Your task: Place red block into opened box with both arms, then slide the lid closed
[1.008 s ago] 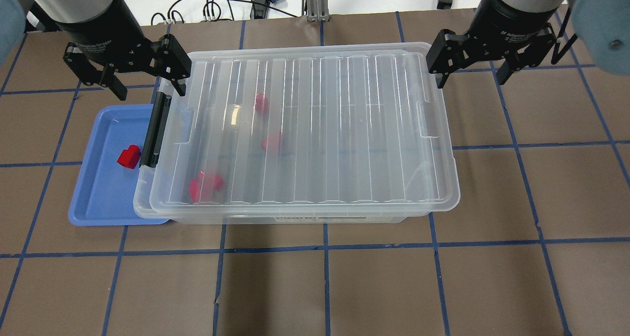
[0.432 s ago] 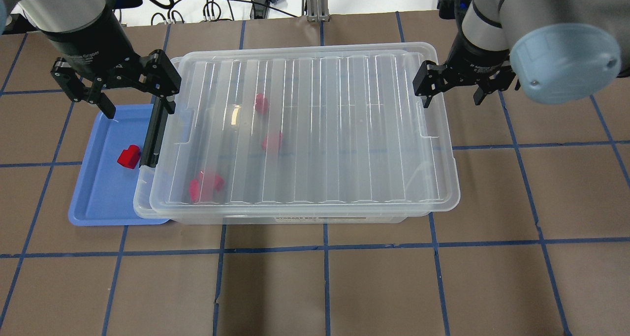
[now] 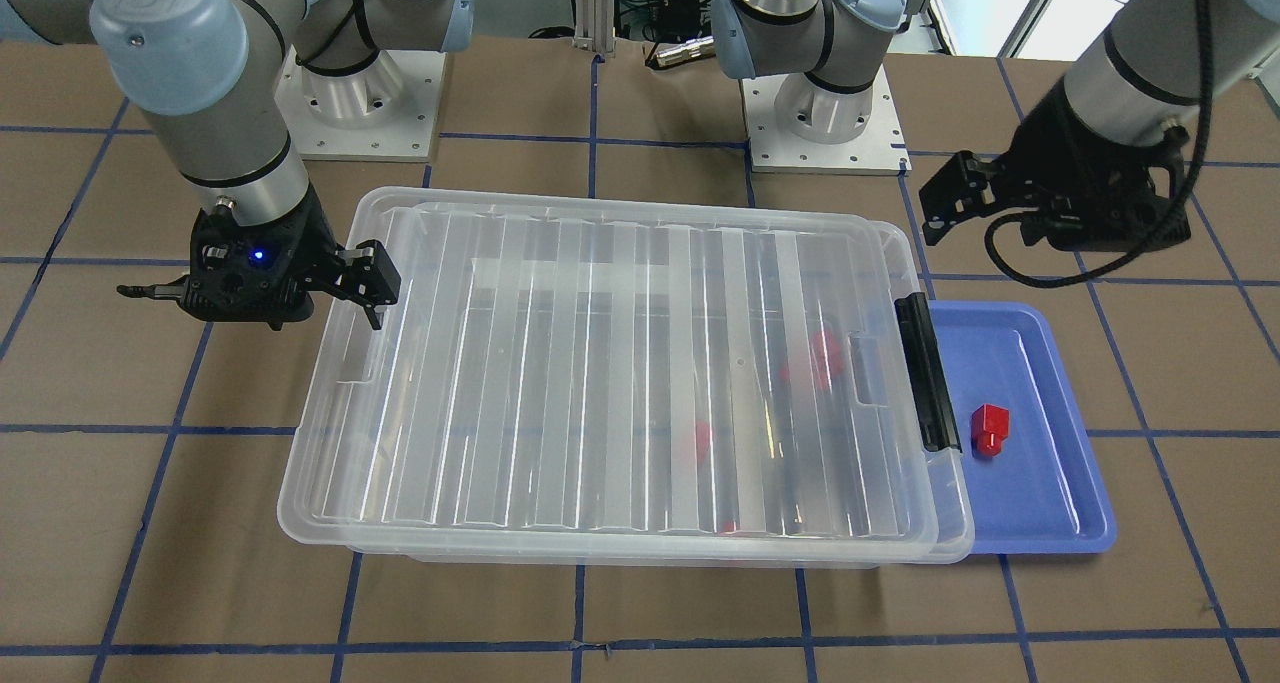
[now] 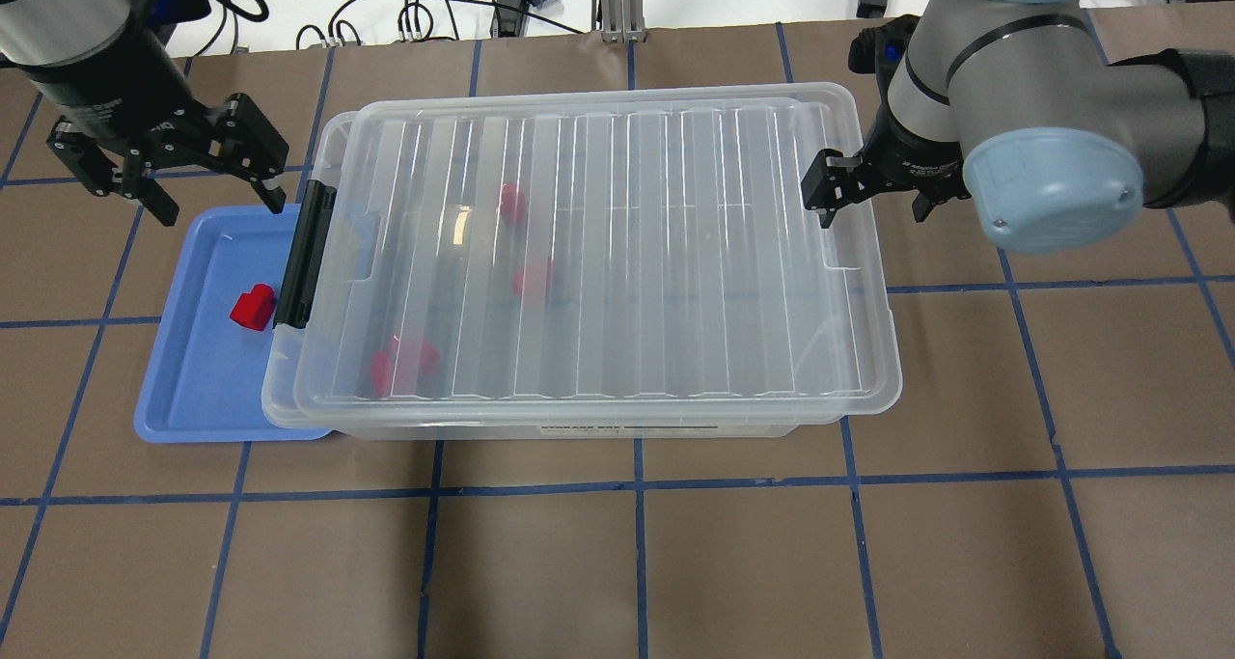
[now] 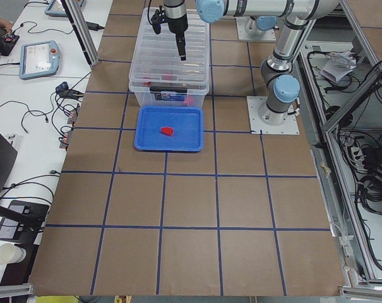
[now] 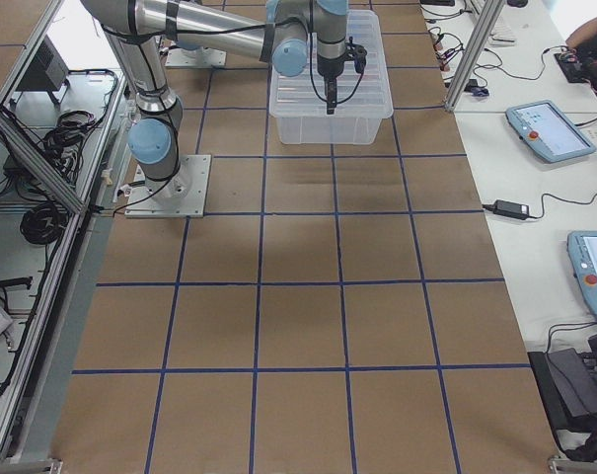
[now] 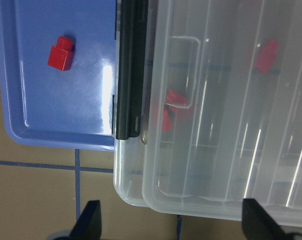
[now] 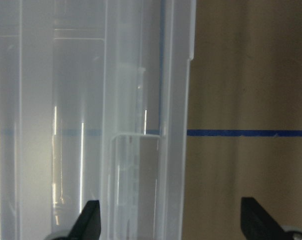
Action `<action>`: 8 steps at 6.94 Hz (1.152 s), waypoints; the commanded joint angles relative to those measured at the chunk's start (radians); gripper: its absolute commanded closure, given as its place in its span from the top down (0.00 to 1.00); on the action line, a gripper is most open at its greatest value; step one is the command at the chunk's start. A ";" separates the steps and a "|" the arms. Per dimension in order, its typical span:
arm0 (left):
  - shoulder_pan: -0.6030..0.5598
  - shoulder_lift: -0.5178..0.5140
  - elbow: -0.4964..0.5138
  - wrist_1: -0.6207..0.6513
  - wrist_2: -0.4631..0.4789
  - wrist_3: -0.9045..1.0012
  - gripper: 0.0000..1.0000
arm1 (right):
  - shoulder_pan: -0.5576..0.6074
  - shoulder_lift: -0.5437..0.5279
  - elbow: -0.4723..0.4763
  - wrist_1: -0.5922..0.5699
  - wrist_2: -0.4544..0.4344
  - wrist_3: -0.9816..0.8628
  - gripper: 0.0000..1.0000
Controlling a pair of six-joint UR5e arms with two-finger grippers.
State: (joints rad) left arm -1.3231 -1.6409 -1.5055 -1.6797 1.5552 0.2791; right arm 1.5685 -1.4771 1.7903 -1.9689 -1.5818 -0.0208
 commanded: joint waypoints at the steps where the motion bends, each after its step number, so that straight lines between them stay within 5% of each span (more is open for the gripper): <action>1: 0.134 -0.069 -0.050 0.118 -0.015 0.256 1.00 | -0.005 0.035 0.009 -0.056 -0.061 -0.002 1.00; 4: 0.205 -0.152 -0.220 0.479 -0.017 0.451 1.00 | -0.008 0.047 0.012 -0.050 -0.119 -0.019 1.00; 8: 0.260 -0.238 -0.320 0.605 -0.021 0.497 1.00 | -0.069 0.057 0.009 -0.042 -0.199 -0.062 1.00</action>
State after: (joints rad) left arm -1.0752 -1.8512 -1.7900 -1.1325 1.5348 0.7657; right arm 1.5353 -1.4228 1.8006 -2.0179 -1.7753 -0.0664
